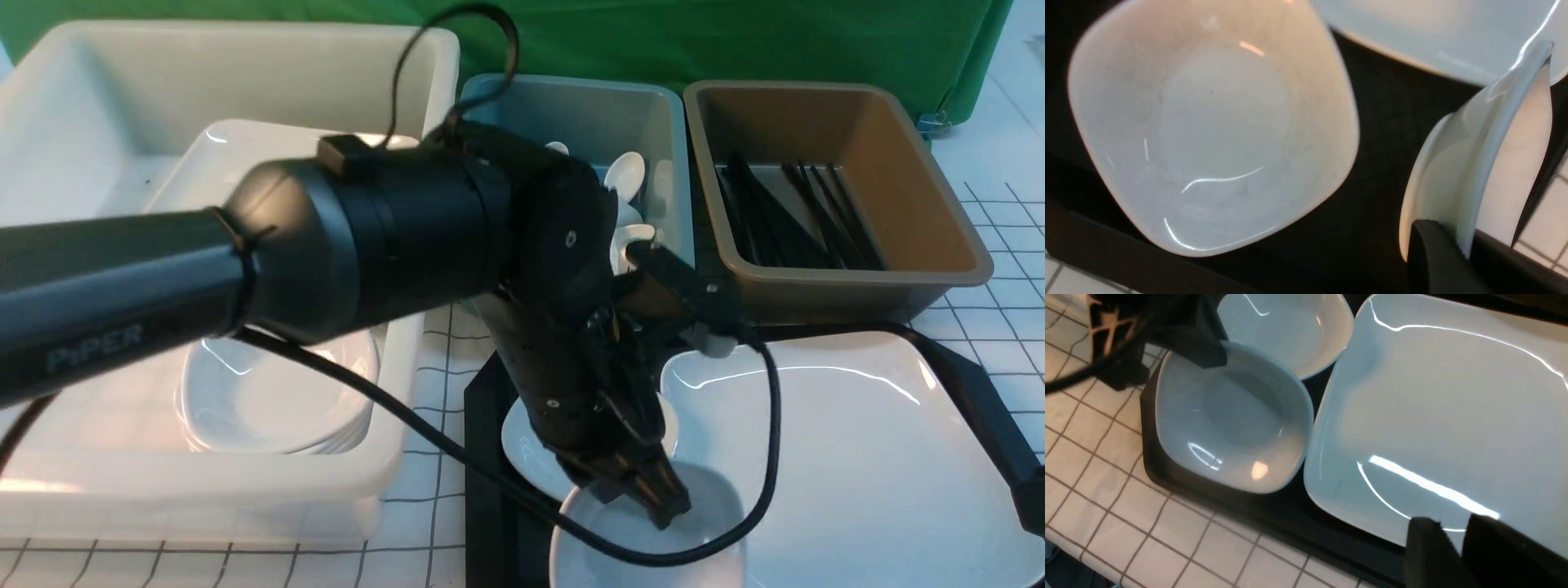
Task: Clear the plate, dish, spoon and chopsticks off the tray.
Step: Use the left arm to grab a small plate from the dinner plate, then use the left arm to put the small plate into the large storage box on the left
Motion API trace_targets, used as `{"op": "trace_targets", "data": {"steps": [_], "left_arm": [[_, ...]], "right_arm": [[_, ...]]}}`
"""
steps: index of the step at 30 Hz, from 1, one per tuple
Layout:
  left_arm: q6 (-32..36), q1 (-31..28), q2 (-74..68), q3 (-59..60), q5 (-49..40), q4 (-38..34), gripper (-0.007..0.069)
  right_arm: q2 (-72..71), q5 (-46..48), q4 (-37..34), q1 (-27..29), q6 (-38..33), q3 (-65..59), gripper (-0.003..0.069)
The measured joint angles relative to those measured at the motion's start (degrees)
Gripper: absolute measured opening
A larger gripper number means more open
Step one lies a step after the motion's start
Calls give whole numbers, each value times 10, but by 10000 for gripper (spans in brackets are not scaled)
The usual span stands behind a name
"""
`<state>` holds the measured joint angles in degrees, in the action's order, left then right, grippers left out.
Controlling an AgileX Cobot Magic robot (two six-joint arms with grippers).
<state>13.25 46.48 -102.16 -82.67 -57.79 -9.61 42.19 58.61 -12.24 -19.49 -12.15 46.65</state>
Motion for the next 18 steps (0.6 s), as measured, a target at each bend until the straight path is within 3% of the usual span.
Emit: {"op": "trace_targets", "data": {"steps": [9,13,15,17,18], "left_arm": [[-15,-8,34,-66,-35,-13,32],[-32,-83,81,-96,-48,-38,32],[-34,-124,99,-99,-49,-51,32],[-34,-214,135,-101,-65,-82,32],[-34,-221,135,-101,-67,-82,32]], "right_arm": [[0,-25,-23,0,-21,7,146],[8,-36,-97,0,-97,56,127],[19,-38,-119,0,-126,75,92],[57,-25,-178,0,-184,120,25],[60,-23,-182,0,-184,120,23]]}}
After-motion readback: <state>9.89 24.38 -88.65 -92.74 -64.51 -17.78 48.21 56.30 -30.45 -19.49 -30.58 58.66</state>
